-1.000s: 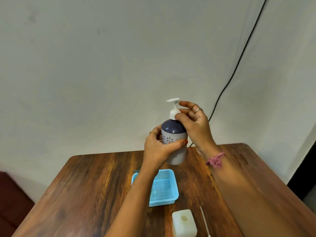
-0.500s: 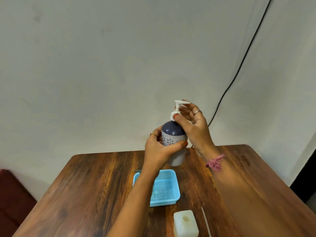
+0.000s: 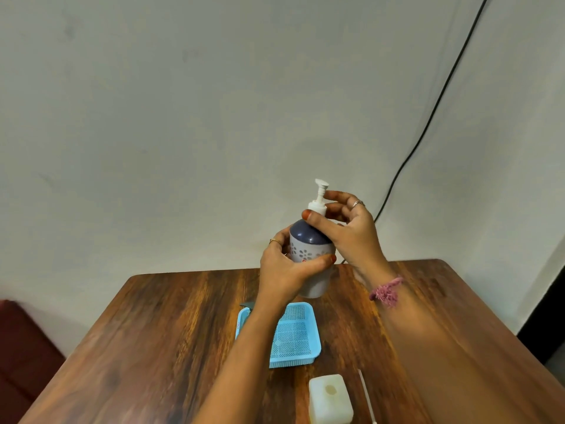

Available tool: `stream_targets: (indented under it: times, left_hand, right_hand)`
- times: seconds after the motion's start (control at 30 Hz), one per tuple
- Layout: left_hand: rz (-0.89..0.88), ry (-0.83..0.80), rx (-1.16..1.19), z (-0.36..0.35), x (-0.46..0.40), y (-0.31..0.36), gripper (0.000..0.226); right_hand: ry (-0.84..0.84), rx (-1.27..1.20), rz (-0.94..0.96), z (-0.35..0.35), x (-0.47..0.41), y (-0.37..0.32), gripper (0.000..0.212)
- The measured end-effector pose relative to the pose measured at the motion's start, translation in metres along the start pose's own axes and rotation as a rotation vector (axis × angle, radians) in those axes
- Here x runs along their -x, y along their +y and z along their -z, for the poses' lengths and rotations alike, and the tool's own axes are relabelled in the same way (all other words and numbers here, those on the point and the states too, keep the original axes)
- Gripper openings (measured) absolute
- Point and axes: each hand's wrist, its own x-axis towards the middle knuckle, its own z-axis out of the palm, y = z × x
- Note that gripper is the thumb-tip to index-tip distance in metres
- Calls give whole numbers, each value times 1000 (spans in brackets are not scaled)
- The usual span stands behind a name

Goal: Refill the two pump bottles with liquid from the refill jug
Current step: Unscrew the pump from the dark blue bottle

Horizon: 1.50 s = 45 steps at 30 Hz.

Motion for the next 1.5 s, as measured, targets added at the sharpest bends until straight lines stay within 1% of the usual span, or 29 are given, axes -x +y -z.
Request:
stream_targets:
  times: [0.23, 0.47, 0.63, 0.77, 1.07, 1.37, 1.5]
  left_hand:
    - [21, -11, -26, 5, 4, -8, 73]
    - [50, -13, -73, 12, 11, -28, 77]
    - [98, -10, -79, 20, 17, -41, 78]
    - [116, 9, -82, 27, 20, -45, 75]
    - [131, -3, -74, 49, 19, -46, 72]
    - [141, -11, -46, 91, 14, -62, 78]
    - [149, -6, -10, 111, 15, -70, 79]
  right_hand:
    - [1, -82, 14, 8, -4, -9, 36]
    - [49, -169, -15, 15, -11, -18, 41]
    - [79, -169, -16, 19, -14, -23, 37]
    - [103, -170, -4, 17, -14, -31, 34]
    - [79, -155, -1, -9, -15, -37, 39]
    - [143, -177, -10, -46, -7, -38, 34]
    - [189, -258, 0, -66, 3, -38, 36]
